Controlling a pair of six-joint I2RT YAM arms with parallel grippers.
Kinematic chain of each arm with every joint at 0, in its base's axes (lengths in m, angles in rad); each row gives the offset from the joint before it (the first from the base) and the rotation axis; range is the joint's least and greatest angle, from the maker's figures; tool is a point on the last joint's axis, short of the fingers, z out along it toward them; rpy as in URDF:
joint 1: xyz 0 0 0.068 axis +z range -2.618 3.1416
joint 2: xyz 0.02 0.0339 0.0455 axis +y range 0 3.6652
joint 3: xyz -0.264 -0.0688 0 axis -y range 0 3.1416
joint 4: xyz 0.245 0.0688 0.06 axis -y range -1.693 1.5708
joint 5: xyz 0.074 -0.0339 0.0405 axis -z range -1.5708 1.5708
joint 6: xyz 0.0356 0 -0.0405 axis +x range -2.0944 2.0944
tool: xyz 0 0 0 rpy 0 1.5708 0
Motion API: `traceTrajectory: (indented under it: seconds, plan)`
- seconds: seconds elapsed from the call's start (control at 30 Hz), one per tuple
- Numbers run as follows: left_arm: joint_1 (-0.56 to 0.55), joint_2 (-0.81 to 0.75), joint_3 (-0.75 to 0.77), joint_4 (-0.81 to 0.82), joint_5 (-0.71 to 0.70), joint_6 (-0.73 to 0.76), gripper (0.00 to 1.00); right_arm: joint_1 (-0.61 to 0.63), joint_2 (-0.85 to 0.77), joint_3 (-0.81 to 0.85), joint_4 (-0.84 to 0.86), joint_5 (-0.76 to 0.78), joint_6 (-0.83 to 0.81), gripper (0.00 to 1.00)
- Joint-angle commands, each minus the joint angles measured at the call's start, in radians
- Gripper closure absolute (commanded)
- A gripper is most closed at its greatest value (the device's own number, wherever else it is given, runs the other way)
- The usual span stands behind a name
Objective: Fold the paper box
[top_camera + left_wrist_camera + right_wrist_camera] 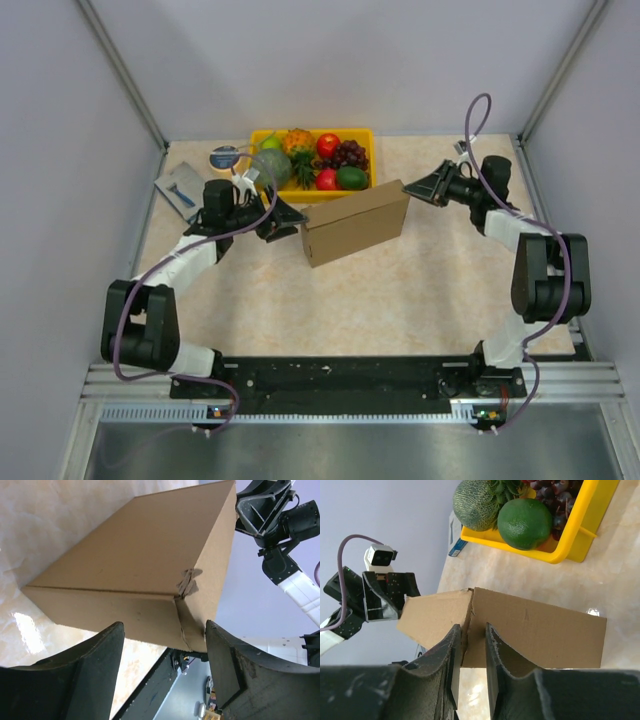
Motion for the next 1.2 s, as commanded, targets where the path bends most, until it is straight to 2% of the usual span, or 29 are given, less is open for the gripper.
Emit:
traceTrajectory:
  seconds: [0.0,0.03,0.17,0.23,0.27,0.47,0.53,0.6,0.63,0.67,0.73,0.83,1.07,1.17]
  plan:
    - [0.003,0.049,-0.007,0.13,0.041,-0.043,0.33,0.017,0.005,-0.006,-0.159,0.112,-0.121,0.78]
    - [0.0,0.06,-0.014,0.172,0.046,-0.051,0.34,0.018,0.005,-0.006,-0.161,0.114,-0.124,0.78]
    - [0.003,0.056,-0.068,0.143,-0.003,-0.003,0.58,0.022,0.008,0.01,-0.175,0.12,-0.131,0.78]
    - [0.003,0.056,-0.105,0.176,-0.008,-0.003,0.65,0.022,0.013,0.016,-0.187,0.126,-0.137,0.78]
    - [0.003,0.06,-0.14,0.215,-0.01,-0.005,0.71,0.023,0.013,0.02,-0.19,0.127,-0.138,0.78]
    - [0.003,0.105,-0.237,0.376,-0.011,-0.02,0.82,0.022,0.027,0.011,-0.186,0.143,-0.141,0.78]
    - [0.003,0.106,-0.234,0.381,-0.002,-0.012,0.77,0.022,0.031,0.013,-0.182,0.143,-0.138,0.78]
    - [0.003,0.077,-0.213,0.333,0.009,0.003,0.63,0.022,0.031,0.025,-0.196,0.141,-0.138,0.79]
    - [0.001,0.035,-0.176,0.284,0.006,0.017,0.5,0.022,0.027,0.029,-0.201,0.14,-0.14,0.79]
    - [0.003,0.01,-0.156,0.248,0.0,0.033,0.45,0.022,0.024,0.036,-0.208,0.141,-0.143,0.79]
    - [0.001,-0.048,-0.111,0.165,-0.014,0.064,0.36,0.022,0.01,0.042,-0.212,0.143,-0.143,0.79]
    - [-0.005,-0.07,-0.087,0.149,0.016,0.055,0.3,0.046,0.004,0.045,-0.219,0.143,-0.143,0.78]
    - [-0.06,-0.007,-0.142,0.178,-0.028,0.072,0.3,0.057,-0.004,0.027,-0.239,0.158,-0.166,0.77]
    - [-0.054,0.042,-0.177,0.135,-0.082,0.121,0.55,0.057,-0.013,0.013,-0.264,0.17,-0.193,0.77]
